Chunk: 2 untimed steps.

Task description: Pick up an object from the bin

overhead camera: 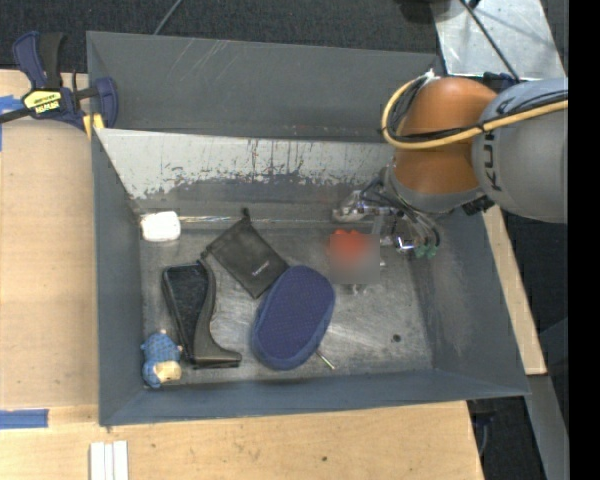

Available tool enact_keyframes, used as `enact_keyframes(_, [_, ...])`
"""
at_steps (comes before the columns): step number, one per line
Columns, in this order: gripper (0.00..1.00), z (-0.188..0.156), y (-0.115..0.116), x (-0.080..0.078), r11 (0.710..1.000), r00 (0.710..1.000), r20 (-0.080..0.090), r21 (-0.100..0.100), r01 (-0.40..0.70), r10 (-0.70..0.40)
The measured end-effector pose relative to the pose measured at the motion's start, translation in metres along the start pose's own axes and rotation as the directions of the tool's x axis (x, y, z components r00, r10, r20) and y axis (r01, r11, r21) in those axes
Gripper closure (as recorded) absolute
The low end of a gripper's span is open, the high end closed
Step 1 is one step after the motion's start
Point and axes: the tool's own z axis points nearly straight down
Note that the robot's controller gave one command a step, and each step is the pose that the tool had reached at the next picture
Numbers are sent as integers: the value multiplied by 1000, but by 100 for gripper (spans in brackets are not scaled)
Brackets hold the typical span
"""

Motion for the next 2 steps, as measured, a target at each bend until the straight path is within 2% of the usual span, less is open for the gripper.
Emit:
enact_keyframes(1, [100,2,1,0,1000,1000,-1,0,2,-2])
enact_keyframes(2, [100,-182,-3,4,996,996,8,2,92,-92])
